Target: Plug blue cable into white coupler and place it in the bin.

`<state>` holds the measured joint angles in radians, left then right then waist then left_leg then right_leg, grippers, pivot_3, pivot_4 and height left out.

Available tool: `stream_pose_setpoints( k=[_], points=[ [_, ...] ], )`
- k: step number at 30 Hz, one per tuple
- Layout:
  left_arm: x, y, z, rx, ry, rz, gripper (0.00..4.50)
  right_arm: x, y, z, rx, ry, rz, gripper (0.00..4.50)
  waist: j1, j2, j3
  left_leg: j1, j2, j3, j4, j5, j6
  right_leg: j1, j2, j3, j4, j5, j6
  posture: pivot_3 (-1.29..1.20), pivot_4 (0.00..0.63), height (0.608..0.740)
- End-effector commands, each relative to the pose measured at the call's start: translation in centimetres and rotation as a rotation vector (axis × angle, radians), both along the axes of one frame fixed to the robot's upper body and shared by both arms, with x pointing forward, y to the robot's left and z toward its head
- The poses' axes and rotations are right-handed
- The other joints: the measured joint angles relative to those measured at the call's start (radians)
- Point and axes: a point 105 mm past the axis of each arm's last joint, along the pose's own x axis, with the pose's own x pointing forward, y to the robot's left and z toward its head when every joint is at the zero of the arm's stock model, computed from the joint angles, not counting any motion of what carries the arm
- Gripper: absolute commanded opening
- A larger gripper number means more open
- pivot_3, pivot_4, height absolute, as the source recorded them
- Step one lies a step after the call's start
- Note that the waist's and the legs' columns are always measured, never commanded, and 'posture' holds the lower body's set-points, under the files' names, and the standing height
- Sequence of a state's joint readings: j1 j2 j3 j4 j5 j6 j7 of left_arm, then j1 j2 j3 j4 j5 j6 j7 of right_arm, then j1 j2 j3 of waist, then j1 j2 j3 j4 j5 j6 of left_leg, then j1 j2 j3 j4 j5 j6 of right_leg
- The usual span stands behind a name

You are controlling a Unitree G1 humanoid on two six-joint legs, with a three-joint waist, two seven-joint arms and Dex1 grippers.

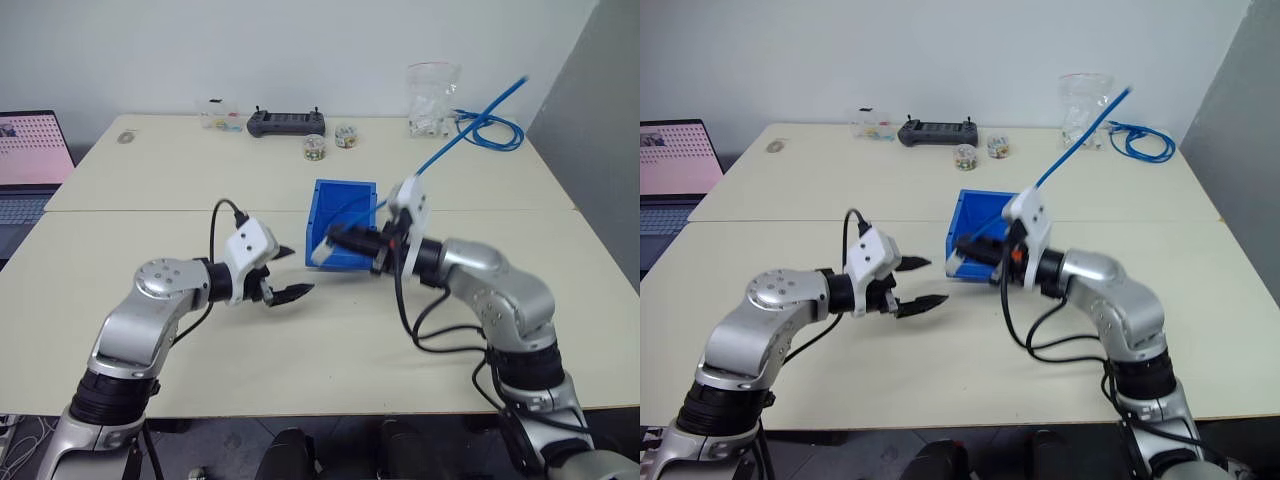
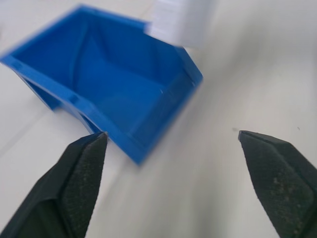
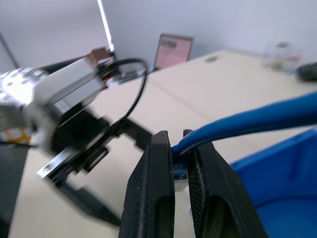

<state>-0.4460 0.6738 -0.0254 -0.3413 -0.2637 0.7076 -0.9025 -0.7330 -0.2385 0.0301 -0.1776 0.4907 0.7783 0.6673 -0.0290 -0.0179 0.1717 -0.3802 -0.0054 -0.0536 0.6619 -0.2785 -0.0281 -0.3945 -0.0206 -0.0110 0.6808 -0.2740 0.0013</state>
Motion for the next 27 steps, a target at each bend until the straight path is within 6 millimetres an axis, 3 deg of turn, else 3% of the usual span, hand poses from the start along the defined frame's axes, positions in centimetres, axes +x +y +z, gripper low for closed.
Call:
stream_pose_setpoints(
  k=[1, 6, 8, 9, 10, 11, 17, 20, 24, 27],
  points=[
    [0.9, -0.1, 2.0, 0.001, -0.101, 0.046, 4.50, 2.6, -0.2, 1.2, 0.016, -0.020, -0.054, 0.10, 0.000, 0.000, 0.000, 0.000, 0.000, 0.000, 0.000, 0.000, 0.000, 0.000, 0.000, 0.000, 0.000, 0.000, 0.000, 0.00, 0.150, 0.740],
    [2.7, -0.3, 2.9, -0.030, -0.158, 0.101, 4.50, 8.0, -0.7, 0.8, -0.066, 0.046, -0.185, 0.10, -0.002, 0.000, 0.001, -0.003, 0.000, 0.003, 0.000, 0.000, 0.000, -0.004, 0.000, 0.002, 0.001, 0.001, -0.001, 0.00, 0.150, 0.740],
    [3.2, -0.4, 3.2, -0.043, -0.172, 0.120, 4.50, 9.4, -1.4, -0.1, -0.144, 0.054, -0.229, 0.80, -0.002, 0.000, 0.001, -0.003, 0.000, 0.003, -0.001, 0.000, 0.000, -0.004, 0.000, 0.002, 0.001, 0.000, -0.001, 0.00, 0.150, 0.740],
    [3.4, -0.5, 3.4, -0.056, -0.170, 0.124, 4.50, 9.6, -2.3, -0.6, -0.216, 0.057, -0.216, 0.81, -0.002, 0.000, 0.001, -0.004, 0.000, 0.004, -0.001, 0.000, 0.000, -0.005, 0.000, 0.002, 0.000, 0.000, -0.001, 0.00, 0.150, 0.740],
    [3.6, -0.5, 3.5, -0.069, -0.167, 0.129, 4.50, 9.7, -3.2, -0.9, -0.275, 0.058, -0.200, 1.27, -0.002, 0.000, 0.001, -0.007, 0.000, 0.004, -0.001, 0.000, 0.000, -0.009, 0.000, 0.003, 0.001, 0.001, -0.001, 0.00, 0.150, 0.740],
    [3.7, -0.5, 3.7, -0.078, -0.165, 0.132, 4.50, 9.7, -3.7, -1.1, -0.309, 0.060, -0.186, 1.23, -0.001, 0.000, 0.001, -0.013, 0.001, 0.004, 0.000, 0.000, 0.000, -0.013, -0.001, 0.003, 0.000, 0.001, -0.001, 0.00, 0.150, 0.740],
    [4.5, 0.6, 4.3, -0.131, -0.139, 0.188, 4.50, 9.1, -9.2, 0.0, -0.442, 0.052, -0.163, 2.73, 0.005, 0.000, 0.002, -0.019, -0.002, 0.004, 0.002, 0.000, 0.000, -0.016, -0.003, 0.002, -0.001, 0.001, -0.001, 0.00, 0.150, 0.740],
    [5.2, 1.6, 4.6, -0.167, -0.132, 0.232, 4.50, 7.0, -11.1, -0.7, -0.536, 0.031, -0.080, 3.49, 0.003, 0.000, 0.002, -0.018, -0.001, 0.003, 0.002, 0.000, 0.000, -0.016, -0.002, 0.001, -0.001, 0.001, -0.001, 0.00, 0.150, 0.740],
    [5.2, 2.9, 3.8, -0.188, -0.069, 0.273, 4.50, 4.2, -11.1, -1.7, -0.527, 0.005, -0.017, 4.38, -0.004, 0.000, 0.002, -0.018, 0.000, 0.002, 0.002, 0.000, 0.000, -0.016, -0.002, 0.000, 0.000, 0.001, -0.001, 0.00, 0.150, 0.740],
    [4.9, 4.6, 3.2, -0.180, -0.051, 0.326, 4.50, 1.8, -10.4, -1.8, -0.426, -0.005, 0.005, 4.44, -0.006, 0.000, 0.002, -0.017, 0.000, 0.003, 0.002, 0.000, 0.000, -0.016, -0.002, 0.002, 0.002, 0.001, -0.001, 0.00, 0.150, 0.740]
  ],
)
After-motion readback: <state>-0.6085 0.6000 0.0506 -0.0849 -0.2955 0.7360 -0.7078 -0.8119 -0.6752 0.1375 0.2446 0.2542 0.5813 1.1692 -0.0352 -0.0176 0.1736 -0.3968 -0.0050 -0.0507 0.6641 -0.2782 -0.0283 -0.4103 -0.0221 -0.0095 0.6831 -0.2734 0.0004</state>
